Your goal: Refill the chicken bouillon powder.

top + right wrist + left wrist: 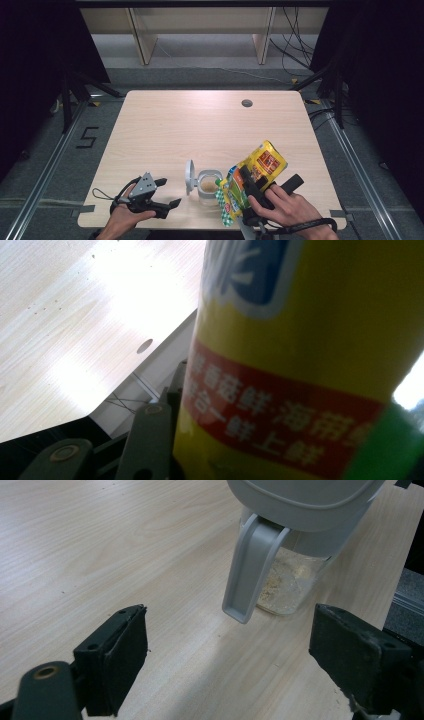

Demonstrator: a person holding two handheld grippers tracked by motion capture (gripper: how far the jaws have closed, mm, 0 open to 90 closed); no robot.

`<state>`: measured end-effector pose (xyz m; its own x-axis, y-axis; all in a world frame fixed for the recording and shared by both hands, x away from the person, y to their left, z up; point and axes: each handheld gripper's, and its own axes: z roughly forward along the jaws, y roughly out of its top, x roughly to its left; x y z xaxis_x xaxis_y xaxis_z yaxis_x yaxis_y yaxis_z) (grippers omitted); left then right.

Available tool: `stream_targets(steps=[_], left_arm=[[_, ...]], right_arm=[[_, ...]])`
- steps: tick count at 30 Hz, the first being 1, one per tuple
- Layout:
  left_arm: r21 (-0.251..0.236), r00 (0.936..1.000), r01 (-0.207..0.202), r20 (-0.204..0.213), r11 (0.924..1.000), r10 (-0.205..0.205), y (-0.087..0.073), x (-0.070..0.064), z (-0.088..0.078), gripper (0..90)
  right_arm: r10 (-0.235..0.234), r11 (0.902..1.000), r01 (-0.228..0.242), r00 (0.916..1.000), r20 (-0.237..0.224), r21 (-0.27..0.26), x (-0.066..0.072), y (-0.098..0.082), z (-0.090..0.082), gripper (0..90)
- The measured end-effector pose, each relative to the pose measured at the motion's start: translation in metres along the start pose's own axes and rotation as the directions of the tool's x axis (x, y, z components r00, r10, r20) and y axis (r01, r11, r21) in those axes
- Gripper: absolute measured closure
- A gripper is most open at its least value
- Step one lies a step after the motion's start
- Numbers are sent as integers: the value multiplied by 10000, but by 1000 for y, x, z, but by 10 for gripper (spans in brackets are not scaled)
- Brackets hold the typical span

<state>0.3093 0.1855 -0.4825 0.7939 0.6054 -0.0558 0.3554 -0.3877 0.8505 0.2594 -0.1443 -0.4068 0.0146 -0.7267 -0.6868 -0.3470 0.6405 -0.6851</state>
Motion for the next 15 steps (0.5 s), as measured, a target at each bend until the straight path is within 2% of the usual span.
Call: stream_targets(steps=[1,3,6,8,9,10,12,13,14,15], left_arm=[[-8,9998,191,-6,9998,-191,0,-1,0,152],[81,9999,52,-126,10000,-51,-1,1,1,151],[-7,9999,107,-12,9999,-107,0,0,0,152],[-21,9995,312,-28,9995,-312,-1,-2,1,152],[-5,9998,185,-2,9998,-185,-1,-1,1,152],[1,10000,78,-5,10000,-78,0,-1,1,152],[-9,10000,78,-22,10000,-78,0,-1,0,151],[-4,9996,273,-42,9996,-273,-1,-1,0,152],[-96,9995,296,-67,9995,-296,0,-1,0,151],[-59,9999,131,-90,9999,-131,0,0,0,152]], right_arm=[[262,9997,-262,9996,76,-18,2,0,0,603],[322,9995,-322,9995,-51,-19,3,0,0,603],[350,9994,-350,9994,-76,-66,3,-1,0,603],[243,9997,-244,9997,-42,-64,3,-1,0,603],[294,9996,-294,9995,-103,-57,3,-1,0,603],[309,9995,-309,9995,28,-43,2,-1,0,603],[150,9998,-150,9999,-1,-126,1,0,1,603],[166,9998,-165,9998,71,-125,1,0,1,604],[297,9995,-296,9995,91,-59,2,0,1,606],[289,9996,-289,9996,33,-51,2,0,1,606]])
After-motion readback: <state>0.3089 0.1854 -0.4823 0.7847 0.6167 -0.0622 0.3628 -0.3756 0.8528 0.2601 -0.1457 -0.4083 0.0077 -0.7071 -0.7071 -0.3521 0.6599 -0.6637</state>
